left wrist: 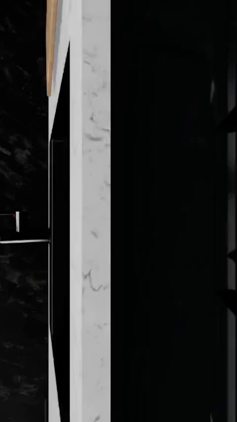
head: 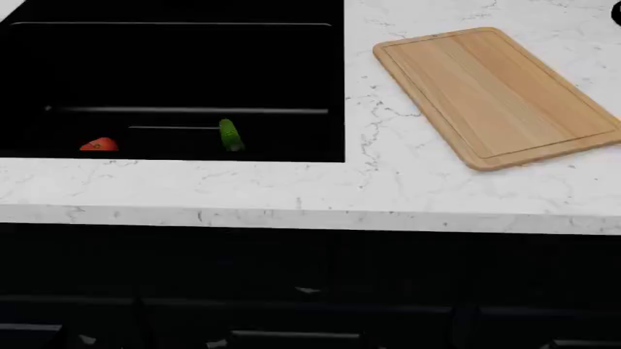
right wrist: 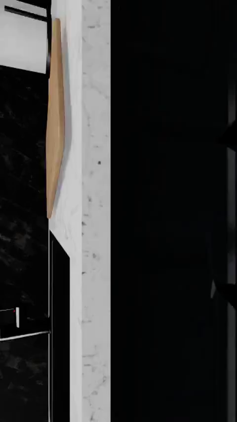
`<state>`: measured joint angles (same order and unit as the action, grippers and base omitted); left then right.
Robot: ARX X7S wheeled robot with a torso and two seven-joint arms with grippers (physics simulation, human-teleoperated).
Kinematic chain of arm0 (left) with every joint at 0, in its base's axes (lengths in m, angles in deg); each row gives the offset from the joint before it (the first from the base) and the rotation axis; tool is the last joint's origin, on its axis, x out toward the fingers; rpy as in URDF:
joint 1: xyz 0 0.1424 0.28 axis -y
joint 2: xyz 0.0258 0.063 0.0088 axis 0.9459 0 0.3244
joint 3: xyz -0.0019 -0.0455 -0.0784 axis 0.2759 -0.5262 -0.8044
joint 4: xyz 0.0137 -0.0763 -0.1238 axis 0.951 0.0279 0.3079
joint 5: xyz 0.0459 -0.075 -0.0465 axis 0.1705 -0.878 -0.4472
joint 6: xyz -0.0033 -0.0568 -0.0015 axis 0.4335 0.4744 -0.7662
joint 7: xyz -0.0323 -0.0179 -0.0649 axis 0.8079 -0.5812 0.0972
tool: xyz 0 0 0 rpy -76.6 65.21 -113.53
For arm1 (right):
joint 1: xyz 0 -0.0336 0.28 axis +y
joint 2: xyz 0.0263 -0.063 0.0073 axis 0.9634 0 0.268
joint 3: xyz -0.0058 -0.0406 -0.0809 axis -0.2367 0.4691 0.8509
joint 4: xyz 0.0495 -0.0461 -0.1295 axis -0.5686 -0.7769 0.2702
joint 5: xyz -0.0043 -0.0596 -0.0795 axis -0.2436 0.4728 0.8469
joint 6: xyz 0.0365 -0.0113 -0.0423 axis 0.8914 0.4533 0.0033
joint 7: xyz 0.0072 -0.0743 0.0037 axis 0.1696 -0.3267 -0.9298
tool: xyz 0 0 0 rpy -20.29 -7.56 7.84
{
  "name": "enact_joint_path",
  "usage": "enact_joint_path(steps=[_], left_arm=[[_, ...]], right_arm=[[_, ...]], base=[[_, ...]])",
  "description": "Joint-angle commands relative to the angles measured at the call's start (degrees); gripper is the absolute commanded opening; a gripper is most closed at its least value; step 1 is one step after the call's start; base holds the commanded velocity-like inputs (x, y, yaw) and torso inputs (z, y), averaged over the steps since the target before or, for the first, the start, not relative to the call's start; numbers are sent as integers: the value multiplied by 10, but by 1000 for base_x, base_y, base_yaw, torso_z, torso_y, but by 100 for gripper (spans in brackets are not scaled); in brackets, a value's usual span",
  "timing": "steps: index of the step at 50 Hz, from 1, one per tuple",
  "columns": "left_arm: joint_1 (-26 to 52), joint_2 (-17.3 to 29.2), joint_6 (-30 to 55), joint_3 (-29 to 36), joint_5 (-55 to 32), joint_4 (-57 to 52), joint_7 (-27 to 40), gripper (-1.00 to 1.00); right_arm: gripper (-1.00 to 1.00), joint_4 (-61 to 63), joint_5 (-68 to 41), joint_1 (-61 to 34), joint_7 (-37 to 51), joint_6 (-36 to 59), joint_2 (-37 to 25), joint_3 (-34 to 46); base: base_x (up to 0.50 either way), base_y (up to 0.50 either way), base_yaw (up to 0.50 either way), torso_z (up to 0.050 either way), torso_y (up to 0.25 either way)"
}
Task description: Pick the vegetables from the sink and place them on the cutting board.
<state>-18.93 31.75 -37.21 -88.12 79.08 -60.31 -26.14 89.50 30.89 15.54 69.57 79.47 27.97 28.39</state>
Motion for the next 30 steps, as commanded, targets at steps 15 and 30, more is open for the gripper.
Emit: enact_joint_path(steps=[15, 30], left_arm=[[45, 4, -82, -12, -57, 185, 102, 100], [52, 26, -138, 38, -62, 186, 105, 100]], right_arm=[[100, 38, -10, 45, 29, -47, -15, 27], [100, 6, -14, 21, 43, -70, -37, 62]], base=[[-1, 0, 0, 0, 0], [0, 333, 0, 0, 0]])
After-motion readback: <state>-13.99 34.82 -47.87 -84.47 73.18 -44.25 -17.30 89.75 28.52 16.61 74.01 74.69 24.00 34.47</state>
